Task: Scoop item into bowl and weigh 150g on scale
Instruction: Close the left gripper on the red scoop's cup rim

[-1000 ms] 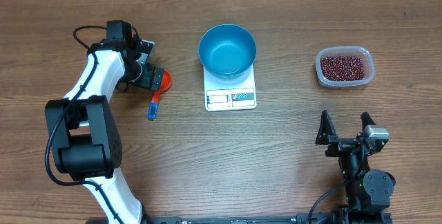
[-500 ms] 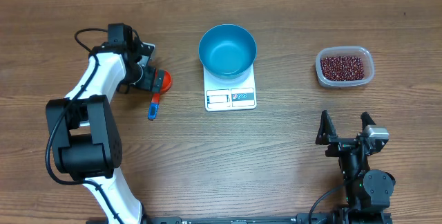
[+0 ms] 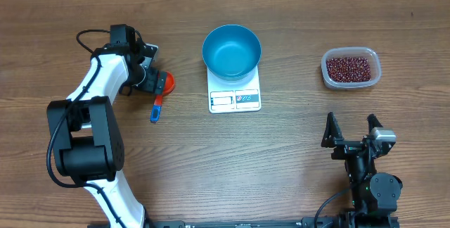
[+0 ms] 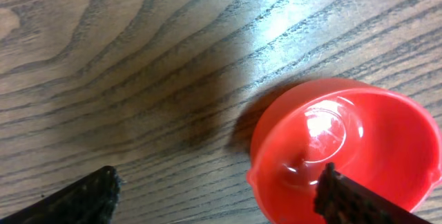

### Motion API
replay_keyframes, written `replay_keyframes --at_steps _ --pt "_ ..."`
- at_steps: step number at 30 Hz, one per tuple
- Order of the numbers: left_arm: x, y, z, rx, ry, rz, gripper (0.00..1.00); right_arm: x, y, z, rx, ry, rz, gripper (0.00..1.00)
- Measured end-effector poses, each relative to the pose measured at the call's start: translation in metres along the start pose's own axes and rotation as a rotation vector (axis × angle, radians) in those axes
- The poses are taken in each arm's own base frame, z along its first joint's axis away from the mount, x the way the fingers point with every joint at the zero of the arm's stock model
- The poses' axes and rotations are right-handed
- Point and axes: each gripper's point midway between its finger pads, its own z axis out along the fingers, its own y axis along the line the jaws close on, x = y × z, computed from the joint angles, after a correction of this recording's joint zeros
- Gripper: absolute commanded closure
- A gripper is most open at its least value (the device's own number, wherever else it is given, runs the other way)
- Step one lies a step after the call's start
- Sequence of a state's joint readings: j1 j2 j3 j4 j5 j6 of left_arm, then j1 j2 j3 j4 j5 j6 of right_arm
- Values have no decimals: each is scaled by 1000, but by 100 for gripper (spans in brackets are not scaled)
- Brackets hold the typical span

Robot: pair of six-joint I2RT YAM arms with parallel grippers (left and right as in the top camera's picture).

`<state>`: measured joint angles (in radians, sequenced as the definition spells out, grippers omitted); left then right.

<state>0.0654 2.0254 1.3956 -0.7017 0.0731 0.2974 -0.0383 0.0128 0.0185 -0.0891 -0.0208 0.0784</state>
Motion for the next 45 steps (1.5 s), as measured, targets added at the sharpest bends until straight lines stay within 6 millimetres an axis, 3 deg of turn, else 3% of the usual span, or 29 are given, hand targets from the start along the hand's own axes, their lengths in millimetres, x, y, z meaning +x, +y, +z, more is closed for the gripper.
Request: replay_keyframes --at_steps 15,28,45 --pt "0 0 0 0 0 11 38 0 0 0 0 1 0 0" --pt "0 0 0 1 -1 13 49 0 0 0 -1 1 -1 0" --pt "0 -2 0 9 -3 16 77 0 0 0 0 1 0 0"
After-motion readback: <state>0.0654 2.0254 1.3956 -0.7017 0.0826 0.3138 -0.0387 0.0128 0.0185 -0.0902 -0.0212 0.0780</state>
